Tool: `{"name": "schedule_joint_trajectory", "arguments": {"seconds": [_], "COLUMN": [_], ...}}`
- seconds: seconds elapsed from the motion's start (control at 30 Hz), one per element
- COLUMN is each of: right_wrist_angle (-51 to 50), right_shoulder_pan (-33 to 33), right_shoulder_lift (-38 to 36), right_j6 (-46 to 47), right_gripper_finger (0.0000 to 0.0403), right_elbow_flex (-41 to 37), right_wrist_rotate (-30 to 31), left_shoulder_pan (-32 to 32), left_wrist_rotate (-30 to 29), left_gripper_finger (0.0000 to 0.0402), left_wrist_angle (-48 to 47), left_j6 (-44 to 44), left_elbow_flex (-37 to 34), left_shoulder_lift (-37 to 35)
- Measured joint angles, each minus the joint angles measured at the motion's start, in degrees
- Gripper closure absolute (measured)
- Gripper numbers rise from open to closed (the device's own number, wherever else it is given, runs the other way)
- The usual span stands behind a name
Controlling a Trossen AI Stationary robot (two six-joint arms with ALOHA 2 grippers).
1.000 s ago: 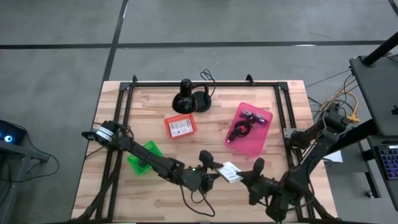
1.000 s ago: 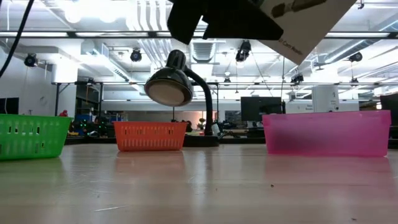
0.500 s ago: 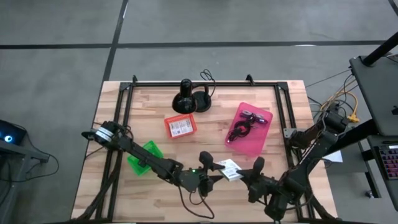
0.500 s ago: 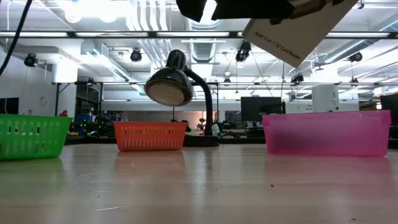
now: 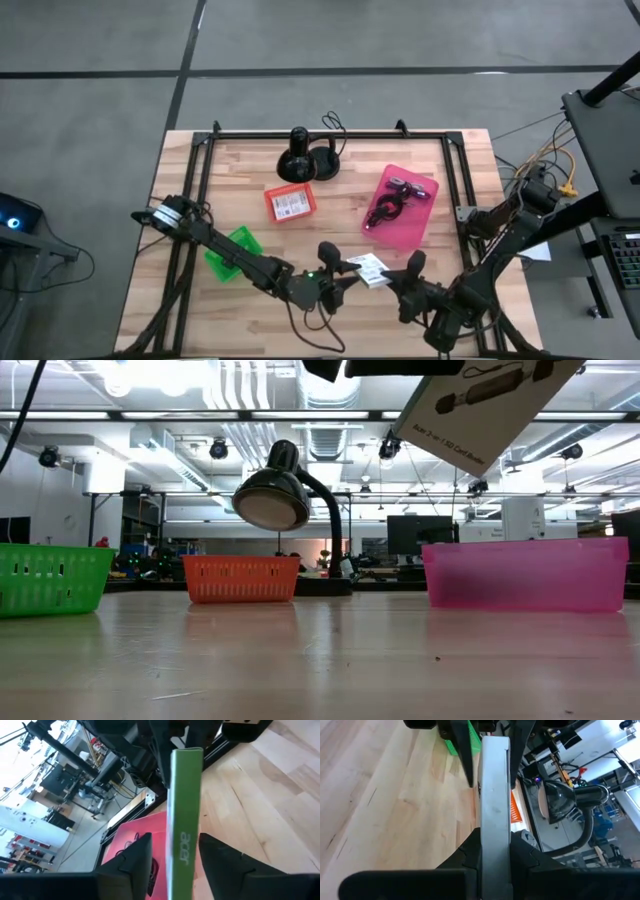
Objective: Pick and place items into bin
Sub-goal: Stack the card reader box on top of the card reader box in the orange bin
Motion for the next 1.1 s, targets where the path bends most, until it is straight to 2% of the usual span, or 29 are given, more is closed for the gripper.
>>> {"name": "schedule_joint_trajectory", "arguments": {"seconds": [0.17,0.7,0.8,0.97,1.1], "right_wrist_angle": [-0.02,1.81,1.75,1.88,1.84], "right_shoulder_pan": [-0.26,-0.63,-0.66,-0.63,-0.66], "right_shoulder_lift": [0.0,0.0,-0.02,-0.02,-0.02], "right_j6": [-0.02,-0.44,-0.44,-0.52,-0.63], "right_gripper_finger": [0.0367,0.0367,0.0367,0.0367,0.0367], "right_elbow_flex": [0.0,0.02,0.01,0.02,0.02], "right_wrist_rotate": [-0.12,-0.1,0.15,0.29,0.21], "left_shoulder_pan": [0.07,1.59,1.68,1.62,1.64], "left_wrist_rotate": [2.02,2.44,2.49,2.59,2.55], "left_gripper_finger": [0.0275,0.028,0.0303,0.0366,0.0374], "left_wrist_angle": [-0.02,-0.02,-0.18,-0.13,-0.26], "left_j6": [-0.07,-0.22,-0.23,-0.15,-0.11], "left_elbow_flex": [0.0,-0.3,-0.07,-0.03,-0.11], "left_shoulder_lift": [0.0,0.0,0.0,0.02,0.02]}}
